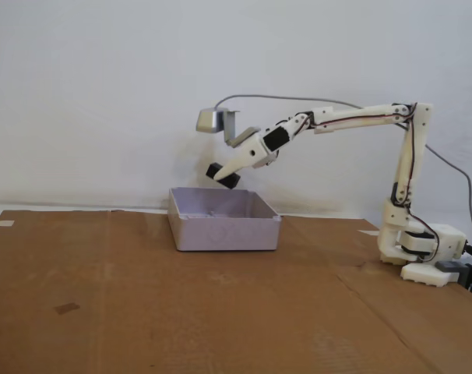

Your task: Grasp a block and put it in the box.

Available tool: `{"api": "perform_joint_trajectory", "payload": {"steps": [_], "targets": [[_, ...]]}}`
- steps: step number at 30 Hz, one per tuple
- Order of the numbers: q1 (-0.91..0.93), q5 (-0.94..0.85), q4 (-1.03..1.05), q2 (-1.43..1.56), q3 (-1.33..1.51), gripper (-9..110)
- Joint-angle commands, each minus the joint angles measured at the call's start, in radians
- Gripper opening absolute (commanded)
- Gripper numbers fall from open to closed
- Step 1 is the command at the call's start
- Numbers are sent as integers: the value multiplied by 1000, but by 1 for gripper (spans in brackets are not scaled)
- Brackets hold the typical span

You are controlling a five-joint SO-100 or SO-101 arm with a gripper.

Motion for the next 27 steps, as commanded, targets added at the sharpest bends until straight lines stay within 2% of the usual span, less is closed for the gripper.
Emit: {"api": "perform_joint_trajectory", "payload": {"steps": [1,27], "targets": [[-15,-41,-8,15,-60,14],[-25,-44,-21,-40,38,14]]}}
